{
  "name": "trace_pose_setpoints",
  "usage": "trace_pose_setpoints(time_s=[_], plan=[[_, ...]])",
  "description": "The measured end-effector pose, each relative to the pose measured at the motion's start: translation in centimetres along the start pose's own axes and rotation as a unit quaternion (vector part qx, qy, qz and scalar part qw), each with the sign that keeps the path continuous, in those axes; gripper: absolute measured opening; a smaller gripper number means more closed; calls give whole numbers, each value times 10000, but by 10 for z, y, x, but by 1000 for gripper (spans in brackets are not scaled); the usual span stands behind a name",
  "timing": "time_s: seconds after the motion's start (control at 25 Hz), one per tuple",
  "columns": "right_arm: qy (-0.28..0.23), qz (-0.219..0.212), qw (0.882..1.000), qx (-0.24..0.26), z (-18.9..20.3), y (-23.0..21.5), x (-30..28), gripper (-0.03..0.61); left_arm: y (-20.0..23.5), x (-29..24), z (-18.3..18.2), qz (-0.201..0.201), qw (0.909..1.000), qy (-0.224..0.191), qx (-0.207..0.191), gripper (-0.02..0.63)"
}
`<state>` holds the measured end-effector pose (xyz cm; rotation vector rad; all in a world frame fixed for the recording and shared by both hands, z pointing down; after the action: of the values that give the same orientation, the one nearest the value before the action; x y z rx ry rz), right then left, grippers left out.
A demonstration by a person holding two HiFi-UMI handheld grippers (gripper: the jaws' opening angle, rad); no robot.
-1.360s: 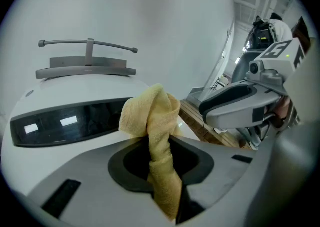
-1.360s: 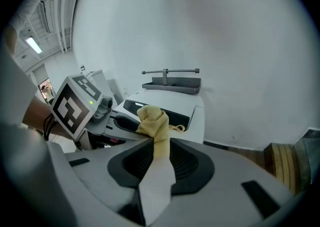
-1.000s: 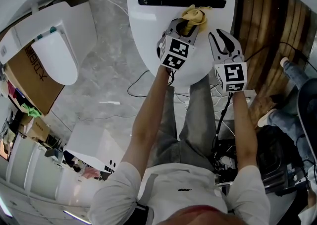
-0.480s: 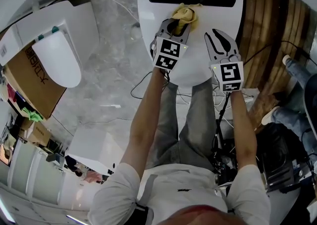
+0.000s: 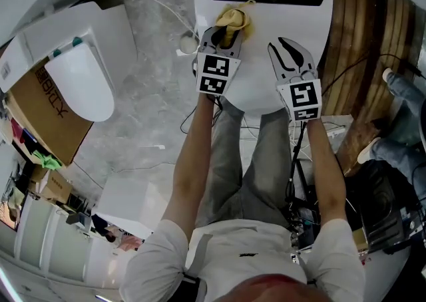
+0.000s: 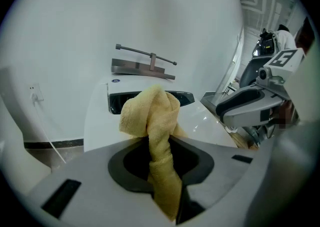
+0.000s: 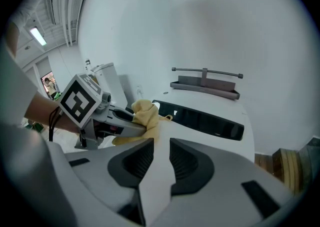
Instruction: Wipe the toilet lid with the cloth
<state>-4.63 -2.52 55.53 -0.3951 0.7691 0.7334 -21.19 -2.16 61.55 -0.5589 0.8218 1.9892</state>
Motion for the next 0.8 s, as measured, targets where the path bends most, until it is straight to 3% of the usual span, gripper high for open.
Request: trace_pose_setpoints(time_s=[0.48,0.8], plan=[[117,-161,9995,264,3,35,7,114,29,40,31,-501,9982,-98,320,104],[146,-211,9994,242,20,24,19,114,26,49,45,-944,9937,-216,555,104]])
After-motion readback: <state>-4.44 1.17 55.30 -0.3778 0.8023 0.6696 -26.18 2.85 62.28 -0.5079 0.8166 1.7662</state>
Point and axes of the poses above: the fingertips, and each gripper's own axes: x backward along the fingers, y to its left, z out of its underside, the point moved 8 cm from there along x, backward along the fingers, and after that the axes turned 5 degrees about z, right-handed, at the moved point
